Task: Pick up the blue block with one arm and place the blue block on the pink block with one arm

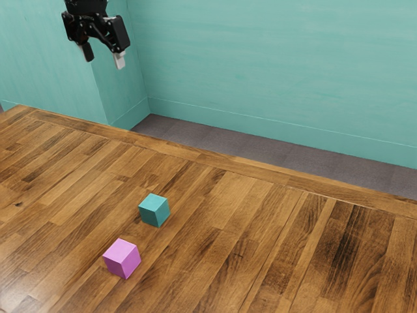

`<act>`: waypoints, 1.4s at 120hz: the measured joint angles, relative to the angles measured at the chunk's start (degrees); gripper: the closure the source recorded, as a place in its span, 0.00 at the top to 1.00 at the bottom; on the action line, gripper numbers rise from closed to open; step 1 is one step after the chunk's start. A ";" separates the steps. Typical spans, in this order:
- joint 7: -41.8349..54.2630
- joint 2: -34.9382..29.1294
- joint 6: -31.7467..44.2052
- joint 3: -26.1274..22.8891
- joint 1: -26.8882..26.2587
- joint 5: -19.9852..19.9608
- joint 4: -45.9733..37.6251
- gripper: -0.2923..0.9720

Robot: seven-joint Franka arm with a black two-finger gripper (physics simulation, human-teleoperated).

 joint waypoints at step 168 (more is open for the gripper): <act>4.57 6.03 61.28 -4.34 7.37 -0.75 -54.32 0.77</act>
